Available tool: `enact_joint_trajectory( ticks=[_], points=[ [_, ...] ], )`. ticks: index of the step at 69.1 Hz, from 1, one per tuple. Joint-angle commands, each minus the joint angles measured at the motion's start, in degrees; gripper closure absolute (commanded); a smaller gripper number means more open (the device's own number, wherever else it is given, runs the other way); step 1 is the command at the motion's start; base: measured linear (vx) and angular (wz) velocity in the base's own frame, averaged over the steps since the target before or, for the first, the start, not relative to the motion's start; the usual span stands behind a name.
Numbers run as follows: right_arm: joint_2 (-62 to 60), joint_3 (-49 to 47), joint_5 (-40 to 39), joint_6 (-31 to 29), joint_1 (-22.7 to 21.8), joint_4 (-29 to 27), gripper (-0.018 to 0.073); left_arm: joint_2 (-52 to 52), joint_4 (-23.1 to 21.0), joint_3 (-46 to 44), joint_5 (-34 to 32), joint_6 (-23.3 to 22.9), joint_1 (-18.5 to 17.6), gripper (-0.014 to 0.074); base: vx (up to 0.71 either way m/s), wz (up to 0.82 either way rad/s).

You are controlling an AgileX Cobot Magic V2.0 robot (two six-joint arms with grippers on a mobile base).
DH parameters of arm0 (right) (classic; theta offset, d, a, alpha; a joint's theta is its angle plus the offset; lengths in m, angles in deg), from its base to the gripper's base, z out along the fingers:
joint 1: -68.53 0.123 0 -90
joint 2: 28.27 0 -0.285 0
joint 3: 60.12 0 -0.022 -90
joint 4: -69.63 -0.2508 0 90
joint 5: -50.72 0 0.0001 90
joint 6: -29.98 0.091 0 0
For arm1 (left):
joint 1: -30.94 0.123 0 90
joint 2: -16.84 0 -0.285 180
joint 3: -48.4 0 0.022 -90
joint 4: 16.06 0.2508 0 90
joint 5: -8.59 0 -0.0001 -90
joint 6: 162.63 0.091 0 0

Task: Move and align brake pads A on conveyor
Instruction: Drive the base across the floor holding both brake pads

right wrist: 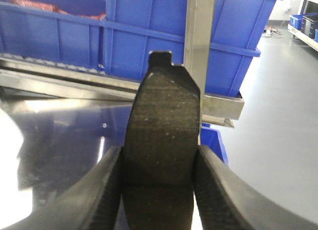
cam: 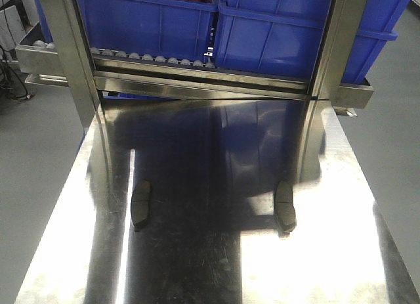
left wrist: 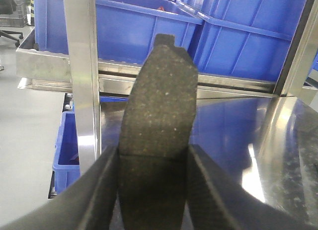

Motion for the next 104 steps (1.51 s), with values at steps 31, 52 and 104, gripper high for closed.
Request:
enact_joint_trajectory(
  ticks=[31, 52, 104],
  points=[
    [0.5, -1.5, -5.6, -0.8, -0.2, -1.3, 0.0569, -0.2, -0.1, -1.6, -5.6, -0.3, -0.2, 0.0602, 0.00, 0.00],
    [0.5, -1.5, -5.6, -0.8, -0.2, -1.3, 0.0569, -0.2, -0.1, -1.6, -5.6, -0.3, -0.2, 0.0602, 0.00, 0.00],
    [0.5, -1.5, -5.6, -0.8, -0.2, -1.4, 0.0569, -0.6, -0.1, -1.6, -5.6, -0.3, -0.2, 0.0602, -0.09, 0.48]
  ],
)
